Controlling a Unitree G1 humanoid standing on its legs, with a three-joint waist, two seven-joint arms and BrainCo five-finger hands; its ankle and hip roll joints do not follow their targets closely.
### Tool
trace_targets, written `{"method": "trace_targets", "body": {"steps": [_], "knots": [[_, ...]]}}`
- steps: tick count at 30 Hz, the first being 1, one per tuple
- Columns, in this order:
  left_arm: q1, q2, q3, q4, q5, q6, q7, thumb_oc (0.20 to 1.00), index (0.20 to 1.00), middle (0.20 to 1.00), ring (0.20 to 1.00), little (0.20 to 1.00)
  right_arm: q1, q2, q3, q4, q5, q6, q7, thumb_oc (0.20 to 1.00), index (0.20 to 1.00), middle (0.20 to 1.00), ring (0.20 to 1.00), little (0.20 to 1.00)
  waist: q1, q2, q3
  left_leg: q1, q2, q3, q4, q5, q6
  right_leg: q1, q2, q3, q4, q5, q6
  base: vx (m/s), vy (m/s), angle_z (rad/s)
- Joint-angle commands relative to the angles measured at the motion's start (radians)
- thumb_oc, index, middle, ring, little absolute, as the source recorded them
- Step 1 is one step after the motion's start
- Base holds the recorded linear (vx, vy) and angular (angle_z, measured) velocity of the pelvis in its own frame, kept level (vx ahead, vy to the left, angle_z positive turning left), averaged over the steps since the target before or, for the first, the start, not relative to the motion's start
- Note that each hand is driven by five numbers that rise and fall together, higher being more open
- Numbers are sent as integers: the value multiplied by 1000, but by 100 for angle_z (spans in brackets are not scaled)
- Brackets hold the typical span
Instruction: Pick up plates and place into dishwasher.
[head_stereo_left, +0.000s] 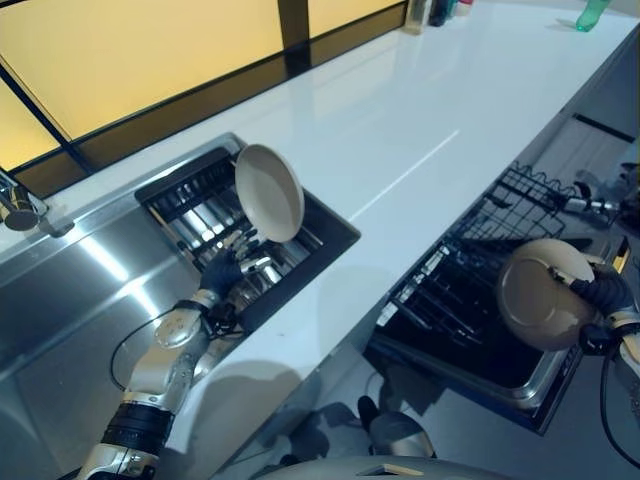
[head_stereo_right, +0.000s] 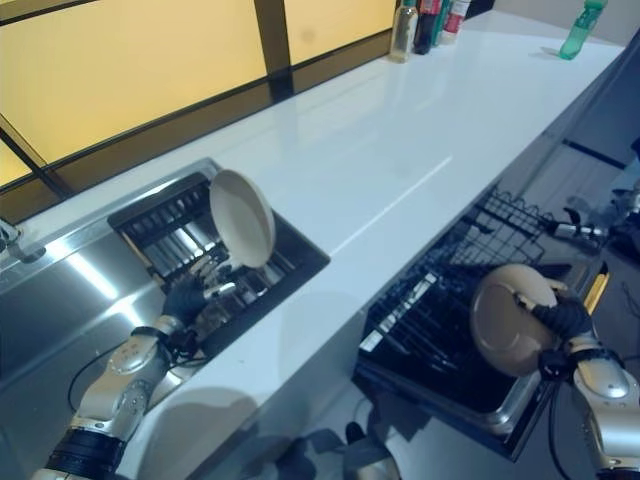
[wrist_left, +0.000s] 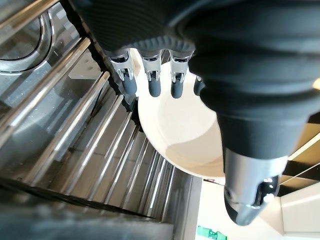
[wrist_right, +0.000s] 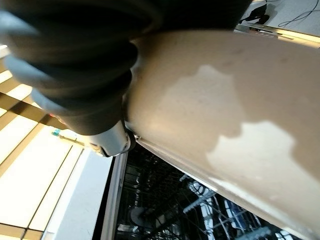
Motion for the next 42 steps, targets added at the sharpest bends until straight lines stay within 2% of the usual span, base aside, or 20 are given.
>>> {"method": "trace_targets", "body": {"steps": [1, 6, 13, 19, 24, 28, 31, 37, 42], "knots": [[10, 71, -5, -32, 2, -12, -4, 1000, 1000, 1000, 1000, 1000, -48, -33, 11, 45, -3, -53, -33, 200, 200, 200, 200, 200, 37, -31, -20, -99, 32, -30, 327, -244, 124, -217, -52, -65, 109, 61, 103, -22, -92, 17], [0, 107, -22, -39, -15, 4, 1, 1000, 1000, 1000, 1000, 1000, -86, -43, 63, 93, -4, -55, -66, 200, 200, 200, 200, 200, 68, -36, 17, -133, 45, -54, 365, -244, 122, -215, -54, -85, 112, 64, 108, 33, -92, 15], [-1, 154, -26, -54, -12, 16, -23, 1000, 1000, 1000, 1000, 1000, -109, -45, 137, 106, -35, -63, -94, 200, 200, 200, 200, 200, 128, -59, 66, -187, 70, -96, 419, -252, 129, -202, -49, -123, 101, 74, 119, 25, -128, 10], [-7, 202, -30, -55, -2, 37, -36, 1000, 1000, 1000, 1000, 1000, -153, -41, 234, 124, -66, -57, -110, 200, 200, 200, 200, 200, 179, -88, 85, -216, 92, -126, 441, -248, 129, -172, -37, -157, 75, 84, 122, 34, -162, 10], [5, 244, -14, -57, 11, 61, -56, 1000, 1000, 1000, 1000, 1000, -177, -50, 268, 124, -113, -36, -109, 200, 200, 200, 200, 200, 213, -109, 90, -228, 112, -142, 452, -242, 126, -144, -22, -177, 57, 88, 122, 52, -162, 12], [15, 277, 2, -56, 14, 78, -73, 1000, 1000, 1000, 1000, 1000, -197, -67, 295, 138, -220, -24, -127, 200, 200, 200, 200, 200, 240, -121, 91, -231, 123, -155, 453, -235, 121, -116, -10, -191, 37, 92, 121, 50, -145, 6], [22, 305, 10, -52, 13, 84, -92, 1000, 1000, 1000, 1000, 1000, -228, -115, 323, 143, -393, -7, -153, 200, 200, 200, 200, 200, 261, -127, 89, -236, 134, -162, 456, -229, 115, -100, 0, -198, 26, 95, 120, 35, -131, 7], [39, 344, 21, -54, 16, 84, -114, 1000, 1000, 1000, 1000, 1000, -268, -200, 358, 135, -590, 40, -155, 200, 200, 200, 200, 200, 285, -124, 90, -246, 150, -172, 455, -210, 99, -80, 10, -207, 10, 98, 118, 18, -88, 1], [29, 366, 27, -49, 2, 95, -115, 1000, 1000, 1000, 1000, 1000, -295, -220, 400, 151, -607, 65, -112, 200, 200, 200, 200, 200, 294, -116, 89, -261, 154, -181, 456, -196, 86, -80, 11, -210, 4, 98, 117, -12, -39, 1]]}}
